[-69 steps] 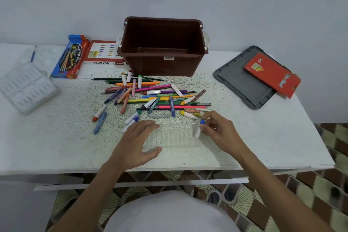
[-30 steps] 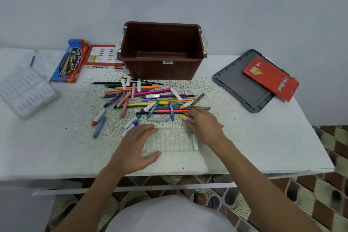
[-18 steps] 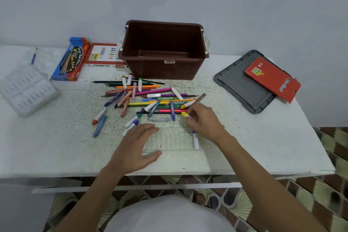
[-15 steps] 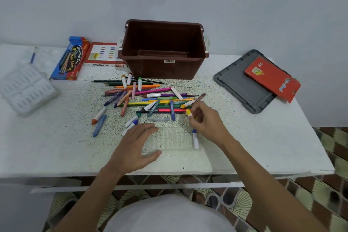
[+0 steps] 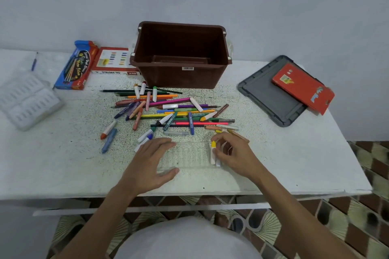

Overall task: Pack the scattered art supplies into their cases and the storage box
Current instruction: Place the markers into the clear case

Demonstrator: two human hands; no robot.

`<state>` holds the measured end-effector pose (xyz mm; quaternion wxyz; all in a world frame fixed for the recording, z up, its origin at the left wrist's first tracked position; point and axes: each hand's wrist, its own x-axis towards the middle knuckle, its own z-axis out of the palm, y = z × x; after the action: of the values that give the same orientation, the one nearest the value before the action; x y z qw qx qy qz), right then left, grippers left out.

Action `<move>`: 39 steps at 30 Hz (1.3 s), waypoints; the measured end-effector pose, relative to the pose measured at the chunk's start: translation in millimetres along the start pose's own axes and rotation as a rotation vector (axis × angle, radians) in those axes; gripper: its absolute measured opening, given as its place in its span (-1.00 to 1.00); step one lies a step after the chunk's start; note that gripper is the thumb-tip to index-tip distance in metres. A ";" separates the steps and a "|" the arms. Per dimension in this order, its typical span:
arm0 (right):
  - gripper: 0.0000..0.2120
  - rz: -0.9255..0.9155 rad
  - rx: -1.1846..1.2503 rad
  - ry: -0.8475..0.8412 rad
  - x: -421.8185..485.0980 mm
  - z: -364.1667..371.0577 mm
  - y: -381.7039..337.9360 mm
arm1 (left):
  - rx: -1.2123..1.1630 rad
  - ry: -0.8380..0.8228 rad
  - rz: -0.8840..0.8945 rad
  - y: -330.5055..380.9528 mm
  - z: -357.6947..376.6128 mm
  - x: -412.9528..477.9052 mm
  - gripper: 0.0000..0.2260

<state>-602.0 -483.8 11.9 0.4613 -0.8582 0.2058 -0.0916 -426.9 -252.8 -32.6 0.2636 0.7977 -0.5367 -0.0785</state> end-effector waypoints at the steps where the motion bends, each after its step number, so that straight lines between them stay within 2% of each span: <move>1: -0.78 -0.017 -0.047 0.001 0.4 0.2 1.3 | 0.000 0.000 -0.002 0.1 0.1 -0.1 -0.41; 6: -0.71 -0.109 -0.298 -0.007 -0.8 6.5 10.4 | 0.006 -0.010 -0.001 -0.5 0.0 0.2 -0.41; 12: -0.64 -0.203 -0.427 0.031 -6.0 10.9 7.2 | 0.006 0.003 0.006 1.1 -0.7 0.1 -0.42; 17: -0.72 -0.251 -0.478 0.030 -7.1 11.1 6.4 | 0.009 -0.003 0.007 0.5 -0.8 0.2 -0.42; 25: -0.67 -0.221 -0.487 0.075 -0.8 9.2 4.4 | 0.008 -0.010 0.007 1.4 -1.9 0.0 -0.42; 29: -0.81 -0.212 -0.498 0.160 15.8 3.7 -0.4 | 0.006 -0.010 0.012 2.1 -2.6 0.2 -0.42; 33: -0.84 -0.223 -0.545 0.200 39.3 1.3 0.0 | 0.009 -0.009 0.019 1.8 -2.8 0.0 -0.41; 39: -0.78 -0.253 -0.678 0.166 69.1 1.6 -10.1 | 0.008 -0.010 0.020 2.2 -2.4 0.0 -0.42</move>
<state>-536.7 -507.9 17.2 0.1175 -0.9706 0.1531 -0.1437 -427.8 -252.6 -29.5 0.2583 0.7929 -0.5463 -0.0777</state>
